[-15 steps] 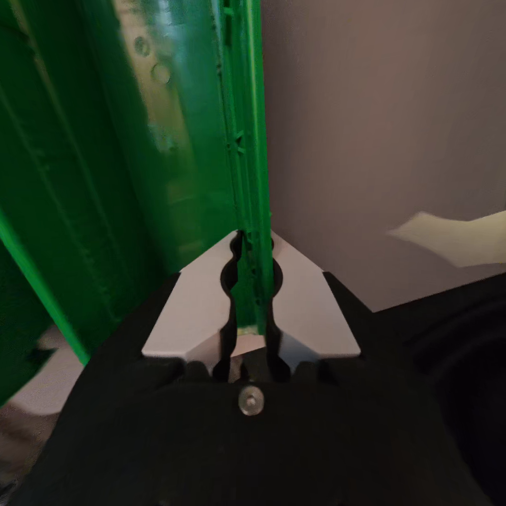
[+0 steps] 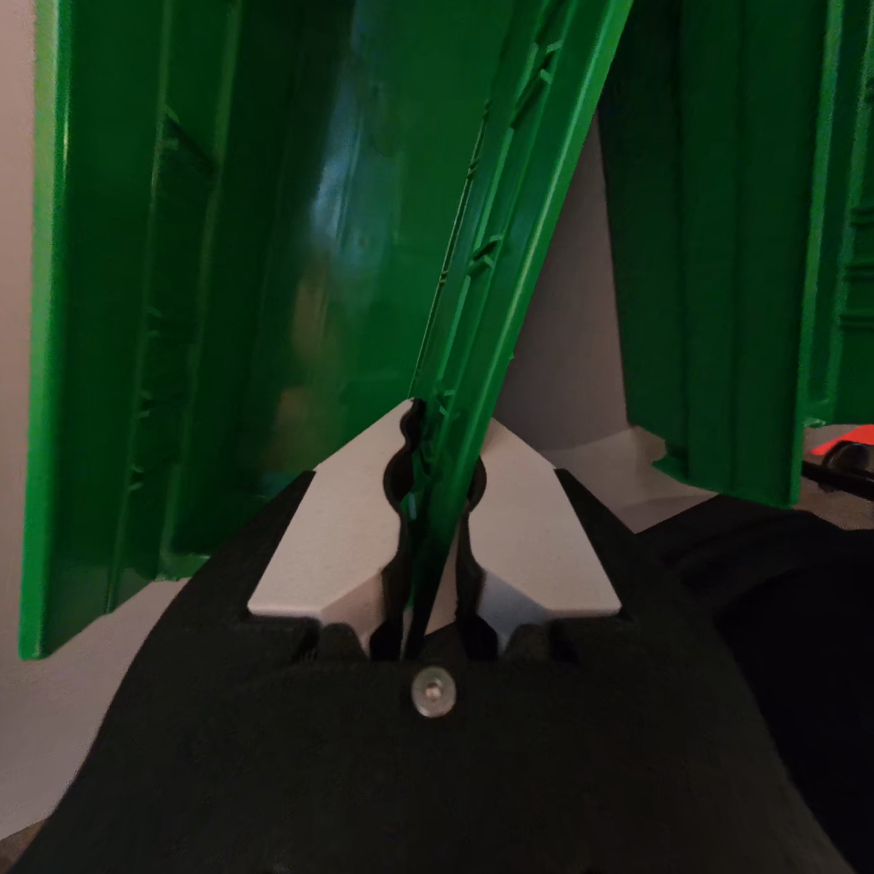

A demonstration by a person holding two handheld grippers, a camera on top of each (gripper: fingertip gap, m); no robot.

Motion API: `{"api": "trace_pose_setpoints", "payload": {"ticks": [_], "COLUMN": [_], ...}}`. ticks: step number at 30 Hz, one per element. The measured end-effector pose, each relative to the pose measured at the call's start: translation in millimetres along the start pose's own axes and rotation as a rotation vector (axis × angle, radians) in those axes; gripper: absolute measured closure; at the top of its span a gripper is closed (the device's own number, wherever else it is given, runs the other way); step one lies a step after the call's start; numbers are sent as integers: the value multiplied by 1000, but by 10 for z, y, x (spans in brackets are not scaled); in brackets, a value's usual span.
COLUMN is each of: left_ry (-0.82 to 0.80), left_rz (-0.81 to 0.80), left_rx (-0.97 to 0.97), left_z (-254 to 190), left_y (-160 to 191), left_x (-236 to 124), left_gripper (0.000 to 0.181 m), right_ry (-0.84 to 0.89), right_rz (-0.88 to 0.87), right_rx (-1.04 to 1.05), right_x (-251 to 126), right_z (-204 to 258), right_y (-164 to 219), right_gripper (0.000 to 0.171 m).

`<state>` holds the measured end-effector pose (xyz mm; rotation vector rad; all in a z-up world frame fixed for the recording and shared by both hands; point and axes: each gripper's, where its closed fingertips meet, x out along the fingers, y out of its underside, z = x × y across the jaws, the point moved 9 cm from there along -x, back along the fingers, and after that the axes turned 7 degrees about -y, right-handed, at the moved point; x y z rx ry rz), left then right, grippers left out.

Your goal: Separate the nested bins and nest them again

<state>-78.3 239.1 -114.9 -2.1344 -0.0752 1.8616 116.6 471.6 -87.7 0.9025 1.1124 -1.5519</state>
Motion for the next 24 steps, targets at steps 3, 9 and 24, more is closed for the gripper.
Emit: {"api": "trace_pose_setpoints", "payload": {"ticks": [3,9,24], "left_ry": [-15,116,-3], "left_rz": [-31,-100,-88], "left_rx": [-46,-167,-97], "left_z": [-14,-111,602], "left_y": [-22,-55,7], "left_x": [-9,-70,-94], "left_gripper": [174,136,172], "right_ry": [6,7,32], "right_rz": [20,-98,-111], "right_rx": [-17,20,-3], "right_x": [15,-179,-270], "right_z": [-18,-24,84], "right_y": [35,5,-79], "right_gripper": [159,155,154]}}
